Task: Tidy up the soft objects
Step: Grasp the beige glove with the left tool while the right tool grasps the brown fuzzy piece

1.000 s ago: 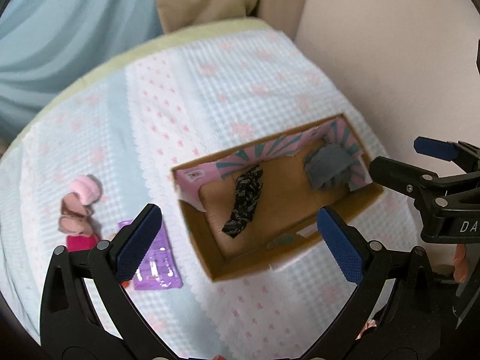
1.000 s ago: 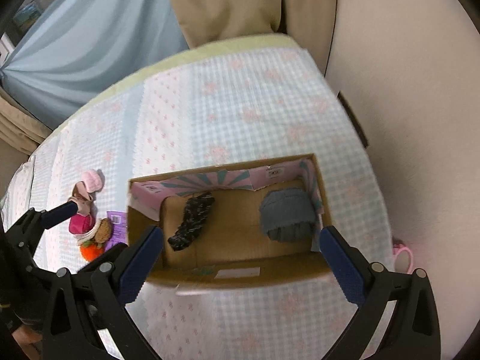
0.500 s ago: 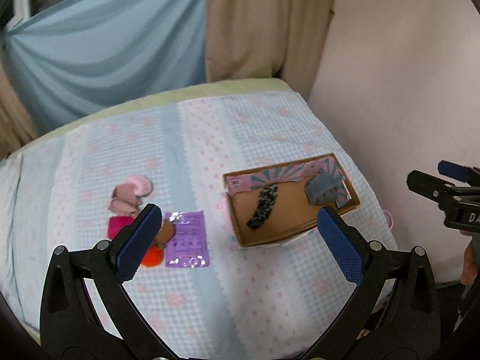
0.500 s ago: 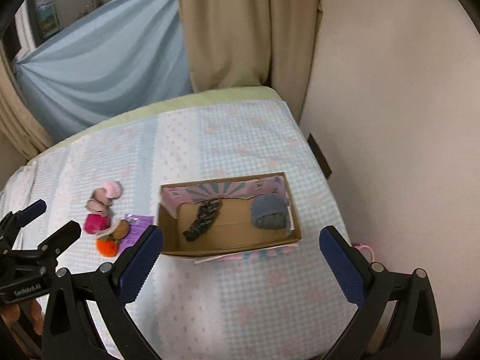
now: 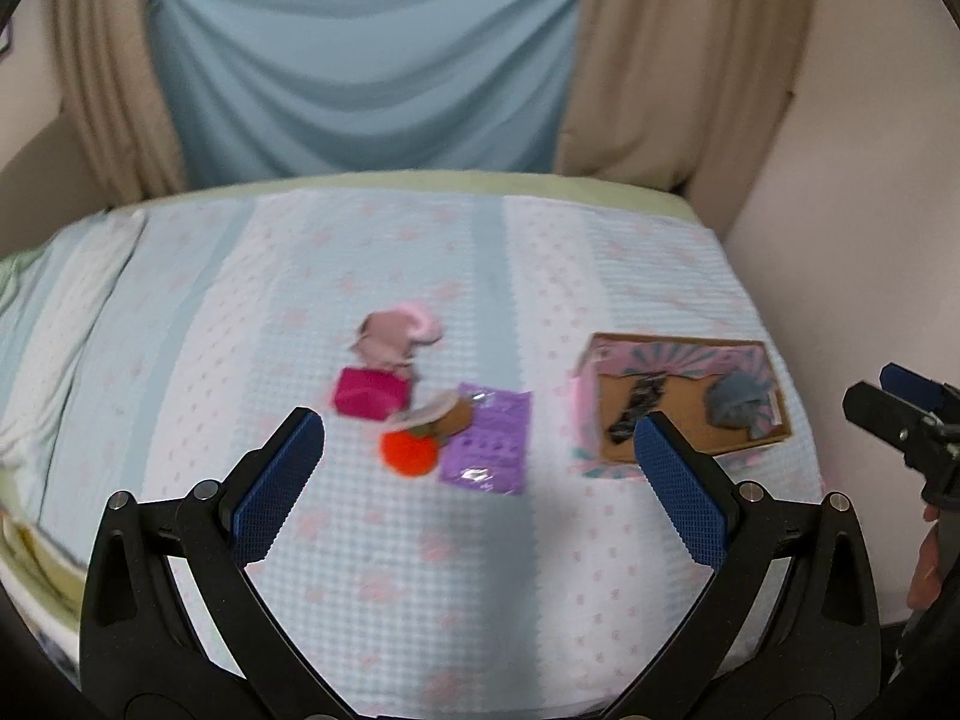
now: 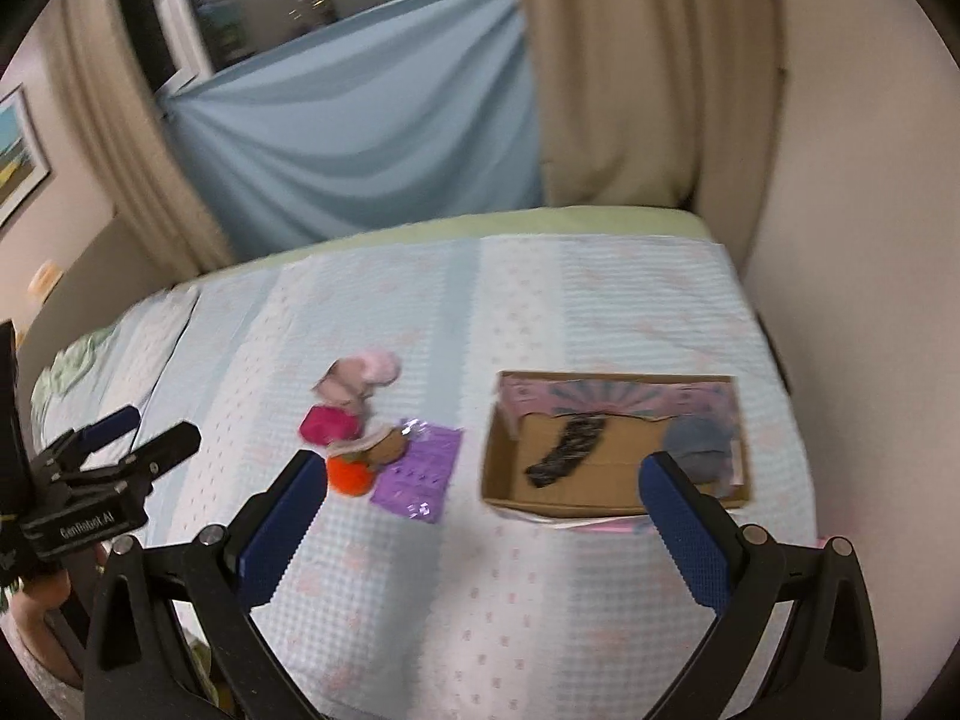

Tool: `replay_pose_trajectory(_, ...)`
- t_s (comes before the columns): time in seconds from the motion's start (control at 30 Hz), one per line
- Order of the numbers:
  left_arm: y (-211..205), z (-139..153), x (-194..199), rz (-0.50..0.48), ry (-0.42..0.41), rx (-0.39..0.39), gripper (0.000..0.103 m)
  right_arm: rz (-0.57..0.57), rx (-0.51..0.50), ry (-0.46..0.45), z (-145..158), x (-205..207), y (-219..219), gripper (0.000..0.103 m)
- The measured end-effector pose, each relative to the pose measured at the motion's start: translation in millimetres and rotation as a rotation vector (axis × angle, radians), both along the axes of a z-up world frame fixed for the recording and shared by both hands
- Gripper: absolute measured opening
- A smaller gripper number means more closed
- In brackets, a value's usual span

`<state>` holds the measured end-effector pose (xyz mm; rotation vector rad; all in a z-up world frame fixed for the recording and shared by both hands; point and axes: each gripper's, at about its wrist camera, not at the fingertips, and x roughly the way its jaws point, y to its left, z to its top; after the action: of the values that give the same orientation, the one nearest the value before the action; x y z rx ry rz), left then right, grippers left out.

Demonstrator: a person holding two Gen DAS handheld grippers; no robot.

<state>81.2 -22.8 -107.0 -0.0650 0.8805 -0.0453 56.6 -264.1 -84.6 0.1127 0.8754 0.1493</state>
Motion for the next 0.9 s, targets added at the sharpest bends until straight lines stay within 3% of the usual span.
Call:
replay_pose_trajectory(0.17,47.2,-27.2,13.9,0.060,0.044,-0.040,0.103,0.068,0.034,0.061,-31.8,14.0,40.6,0.103)
replay_pose_trajectory(0.3,75.1,-49.2,39.5,0.052,0.076,-0.056,0.103,0.069,0.064,0.105,-56.6,27.6,68.9,0.103)
replay_pose_trajectory(0.6,122.8,-111.4,129.6,-0.032,0.146,-0.086,0.103,-0.048,0.138,0.193,-116.0,80.6,119.1,0.103)
replay_pose_trajectory(0.87,139.5,-197.1,221.1,-0.107,0.229,-0.110,0.103,-0.178,0.257,0.279,-193.9,130.8,147.6,0.102)
replay_pose_trajectory(0.9,139.2,-207.2,229.3,-0.116,0.238,-0.110,0.103,-0.188,0.267,0.288,-203.9,136.0,150.7,0.098)
